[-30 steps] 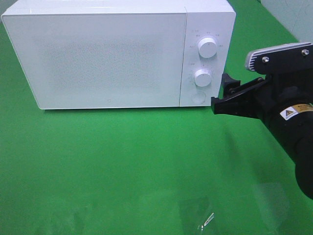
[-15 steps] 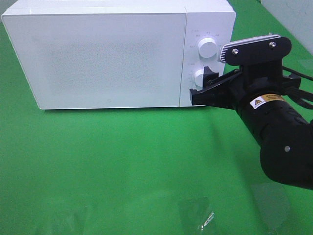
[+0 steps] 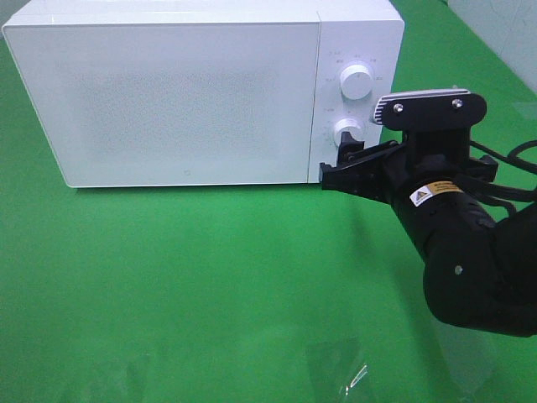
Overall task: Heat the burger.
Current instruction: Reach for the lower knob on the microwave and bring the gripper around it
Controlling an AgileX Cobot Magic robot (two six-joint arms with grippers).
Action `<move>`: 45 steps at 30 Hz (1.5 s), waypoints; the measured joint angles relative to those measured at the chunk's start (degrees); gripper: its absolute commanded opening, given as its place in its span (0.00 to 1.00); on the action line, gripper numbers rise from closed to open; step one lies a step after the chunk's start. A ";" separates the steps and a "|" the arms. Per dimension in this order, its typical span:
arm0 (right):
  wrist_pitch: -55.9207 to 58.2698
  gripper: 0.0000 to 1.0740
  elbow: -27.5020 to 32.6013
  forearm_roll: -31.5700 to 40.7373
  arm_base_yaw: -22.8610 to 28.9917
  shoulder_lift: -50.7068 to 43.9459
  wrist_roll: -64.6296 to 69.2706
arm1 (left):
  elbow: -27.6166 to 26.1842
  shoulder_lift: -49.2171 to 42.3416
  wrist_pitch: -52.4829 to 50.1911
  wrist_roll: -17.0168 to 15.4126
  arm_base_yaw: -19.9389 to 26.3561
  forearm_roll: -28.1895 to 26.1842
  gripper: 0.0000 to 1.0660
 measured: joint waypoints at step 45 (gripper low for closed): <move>0.86 0.70 -18.05 -4.13 -5.90 16.67 0.00 | 0.00 0.00 0.00 0.00 0.00 0.00 0.94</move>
